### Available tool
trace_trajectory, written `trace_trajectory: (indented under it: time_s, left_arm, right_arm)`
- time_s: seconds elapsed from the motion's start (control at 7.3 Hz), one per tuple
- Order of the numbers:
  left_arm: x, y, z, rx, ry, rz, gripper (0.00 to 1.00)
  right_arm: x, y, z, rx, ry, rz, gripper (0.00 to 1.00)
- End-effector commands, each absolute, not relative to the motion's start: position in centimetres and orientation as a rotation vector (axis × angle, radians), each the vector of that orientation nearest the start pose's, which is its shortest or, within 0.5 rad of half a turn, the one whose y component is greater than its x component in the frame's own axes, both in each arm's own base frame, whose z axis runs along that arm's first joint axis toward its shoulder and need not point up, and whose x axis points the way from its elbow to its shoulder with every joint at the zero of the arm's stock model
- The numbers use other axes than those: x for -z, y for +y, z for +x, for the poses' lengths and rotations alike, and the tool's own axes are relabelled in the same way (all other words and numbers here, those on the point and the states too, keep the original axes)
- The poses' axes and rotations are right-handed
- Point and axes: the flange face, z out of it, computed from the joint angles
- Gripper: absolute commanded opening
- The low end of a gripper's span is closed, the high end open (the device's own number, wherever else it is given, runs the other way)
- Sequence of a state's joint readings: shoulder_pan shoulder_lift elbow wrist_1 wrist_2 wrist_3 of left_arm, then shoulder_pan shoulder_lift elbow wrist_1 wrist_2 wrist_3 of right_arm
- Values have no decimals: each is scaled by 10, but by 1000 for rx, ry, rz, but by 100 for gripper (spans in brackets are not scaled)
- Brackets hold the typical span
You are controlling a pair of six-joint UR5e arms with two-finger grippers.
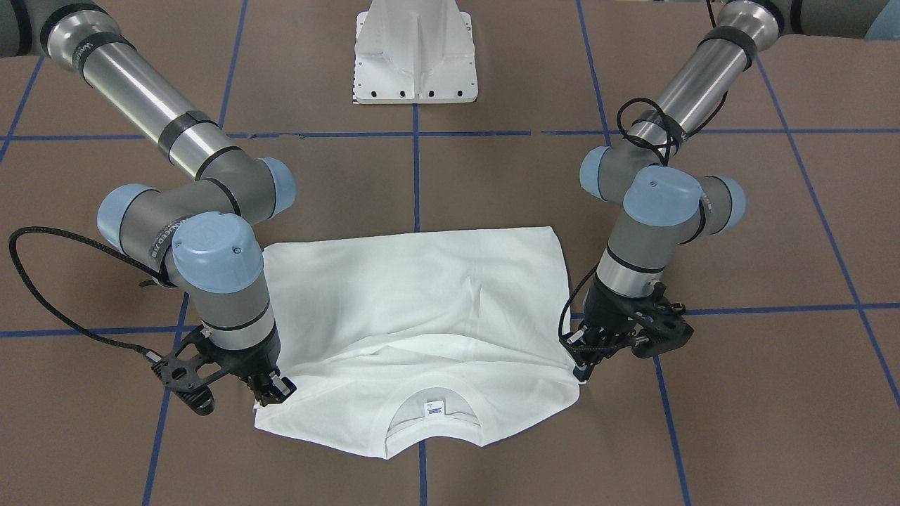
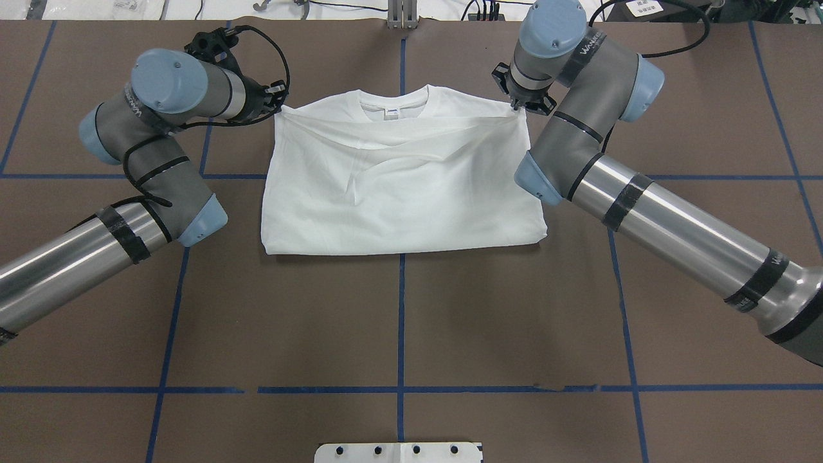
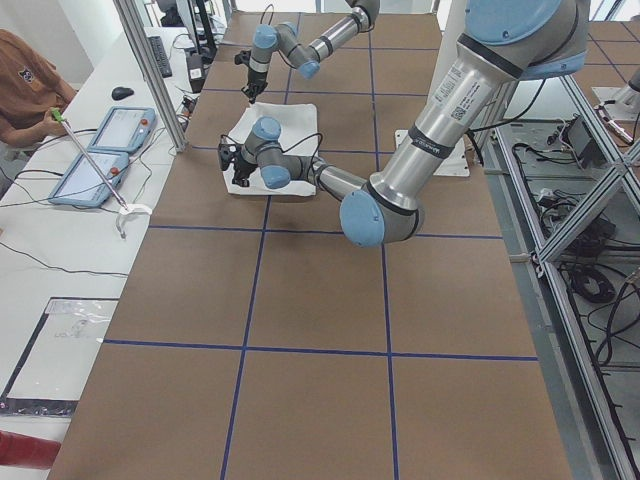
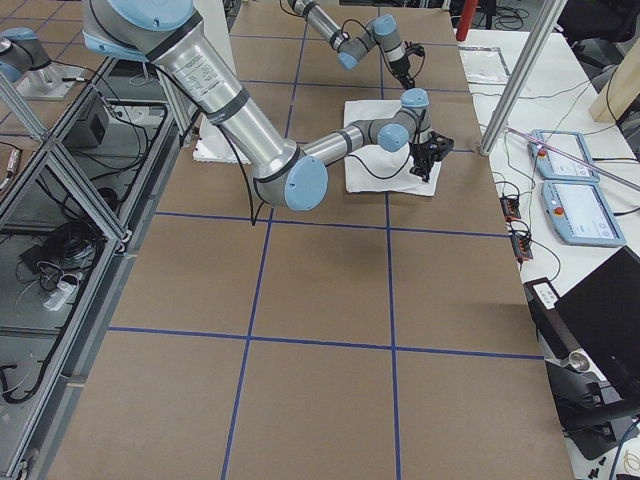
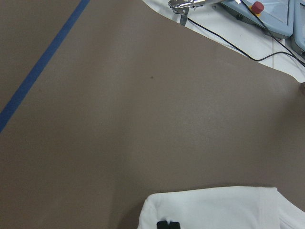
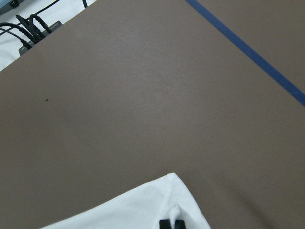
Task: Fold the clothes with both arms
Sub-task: 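Release the hem at the collar and raise both grippers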
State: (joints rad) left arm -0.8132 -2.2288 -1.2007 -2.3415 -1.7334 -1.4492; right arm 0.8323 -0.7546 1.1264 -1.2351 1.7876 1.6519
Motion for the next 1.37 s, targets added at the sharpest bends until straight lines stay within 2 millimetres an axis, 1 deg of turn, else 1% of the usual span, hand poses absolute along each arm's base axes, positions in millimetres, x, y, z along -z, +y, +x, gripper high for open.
trace_trajectory:
  time_s: [0.0,0.14,0.27,0.41,0.55,0.68,0.82,0.96,1.23]
  left_arm:
    - [-355,-643,441,544,1014,348,7]
    - [-358,-647,437,528,1000,362,42]
    - [-360,-656,423,519,988,383,45]
    - [-363,-661,415,526,982,388,47]
    - [-366,-660,414,523,979,387,47]
    - [-369,-660,413,525,977,384,47]
    - [-368,-660,413,522,982,382,47]
    - [-367,-657,414,504,1001,366,48]
    - [-370,-655,413,502,1002,361,49]
  right_arm:
    - [-320,-679,-466,-800,-749,65,10]
    - [-320,-679,-466,-796,-750,67,90]
    - [-316,-685,-457,-807,-762,73,100]
    - [-315,-690,-444,-817,-772,74,100]
    - [-311,-689,-442,-819,-785,80,100]
    - [-320,-677,-433,-816,-796,81,100]
    - [-323,-652,-418,-814,-831,88,100]
    - [-333,-594,-427,-838,-871,41,100]
    - [-333,-517,-428,-928,-933,-58,100]
